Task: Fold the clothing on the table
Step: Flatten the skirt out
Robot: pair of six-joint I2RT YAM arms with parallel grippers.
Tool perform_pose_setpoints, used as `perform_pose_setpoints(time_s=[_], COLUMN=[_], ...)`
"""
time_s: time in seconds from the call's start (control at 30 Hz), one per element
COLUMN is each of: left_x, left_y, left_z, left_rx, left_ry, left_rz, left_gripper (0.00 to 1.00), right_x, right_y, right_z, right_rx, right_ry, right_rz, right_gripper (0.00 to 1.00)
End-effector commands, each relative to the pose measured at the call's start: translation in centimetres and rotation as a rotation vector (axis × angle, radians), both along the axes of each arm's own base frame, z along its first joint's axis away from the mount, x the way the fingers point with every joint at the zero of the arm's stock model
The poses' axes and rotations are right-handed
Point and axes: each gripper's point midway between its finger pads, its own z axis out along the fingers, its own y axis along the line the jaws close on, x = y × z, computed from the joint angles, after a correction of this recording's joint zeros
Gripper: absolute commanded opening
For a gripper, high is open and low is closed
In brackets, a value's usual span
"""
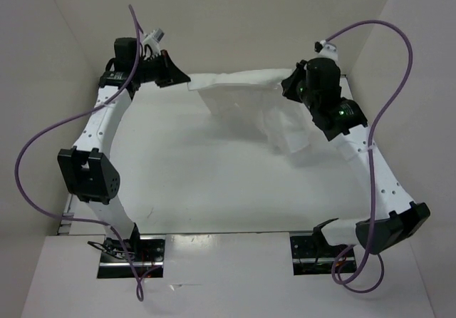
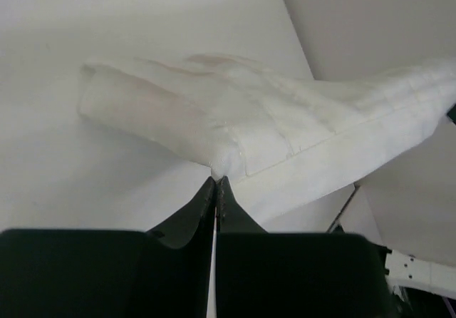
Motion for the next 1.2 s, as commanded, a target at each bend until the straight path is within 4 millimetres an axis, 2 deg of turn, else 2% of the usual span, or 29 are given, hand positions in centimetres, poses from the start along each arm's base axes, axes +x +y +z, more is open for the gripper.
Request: perform_pose_setpoints(time_s=[0.0,0.03,0.07,0.13,0.17,0.2,0.27,0.33,0.37,0.43,0.57,0.67,0.73,0.8,0.87,0.9,0.97,1.0,1.03,1.07,1.1,1.13,1.17], left_x=[-2.8,-4.4,-5.5,-7.4,-8.7,-9.7,-11.1,-12.5,-13.4,-14.6,-18.2,-22.0,-23.6,-23.1,-22.2,-20.8,-18.7,-16.8,-15.5,-13.5,-12.1,-10.2,-8.3], left_y=[0.1,0.3,0.4,0.6,0.8,0.7,0.3,-0.4,-0.6,-0.8,-1.3,-1.9,-1.8,-1.5,-1.3,-1.2,-1.2,-1.3,-1.2,-1.3,-1.3,-0.9,-1.0], left_z=[-6.2,-9.6,-9.9,-11.1,-10.6,-10.0,-7.2,-4.3,-2.9,0.1,2.8,5.7,7.0,6.7,6.0,3.8,2.0,0.0,-1.8,-4.4,-5.7,-5.4,-7.7], left_rx=[-0.002,0.011,0.02,0.037,0.028,0.022,0.003,-0.033,-0.042,-0.048,-0.072,-0.112,-0.106,-0.078,-0.069,-0.068,-0.086,-0.096,-0.093,-0.1,-0.099,-0.092,-0.097], left_ry=[0.179,0.261,0.262,0.302,0.302,0.29,0.222,0.175,0.155,0.083,0.009,-0.1,-0.137,-0.133,-0.11,-0.044,0.007,0.056,0.107,0.182,0.217,0.202,0.272], left_rz=[-0.025,-0.031,-0.037,-0.048,-0.051,-0.07,-0.109,-0.189,-0.217,-0.247,-0.337,-0.465,-0.468,-0.422,-0.376,-0.342,-0.3,-0.294,-0.271,-0.268,-0.252,-0.233,-0.23], left_gripper=[0.0,0.0,0.0,0.0,0.0,0.0,0.0,0.0,0.0,0.0,0.0,0.0,0.0,0.0,0.0,0.0,0.0,0.0,0.0,0.0,0.0,0.0,0.0], right_x=[-1.0,-1.8,-3.3,-4.9,-6.2,-7.3,-8.9,-10.6,-11.3,-13.1,-16.1,-18.3,-19.5,-19.8,-19.0,-18.0,-15.8,-14.4,-12.5,-11.1,-9.5,-7.2,-5.5], right_y=[0.5,0.7,0.7,1.1,0.7,0.3,-0.1,-0.4,-0.7,-0.7,-0.1,0.3,0.1,0.4,1.1,1.6,3.0,3.5,4.0,3.9,3.8,3.8,2.8], right_z=[-9.0,-10.5,-12.7,-13.6,-14.6,-13.2,-12.2,-8.5,-7.7,-4.6,-1.6,-0.2,1.1,1.5,0.4,-1.1,-4.8,-5.0,-7.0,-7.8,-8.1,-9.0,-9.2], right_rx=[-0.047,-0.032,-0.01,0.031,0.029,0.052,0.06,0.085,0.088,0.103,0.107,0.088,0.091,0.1,0.102,0.106,0.114,0.116,0.104,0.092,0.078,0.045,0.02], right_ry=[0.223,0.26,0.314,0.339,0.374,0.341,0.332,0.242,0.23,0.148,0.067,-0.003,-0.057,-0.078,-0.047,-0.012,0.087,0.068,0.123,0.136,0.134,0.168,0.172], right_rz=[0.053,0.07,0.077,0.106,0.099,0.096,0.105,0.136,0.137,0.191,0.31,0.406,0.425,0.45,0.472,0.468,0.483,0.485,0.468,0.456,0.432,0.413,0.369], right_gripper=[0.0,0.0,0.0,0.0,0.0,0.0,0.0,0.0,0.0,0.0,0.0,0.0,0.0,0.0,0.0,0.0,0.0,0.0,0.0,0.0,0.0,0.0,0.0])
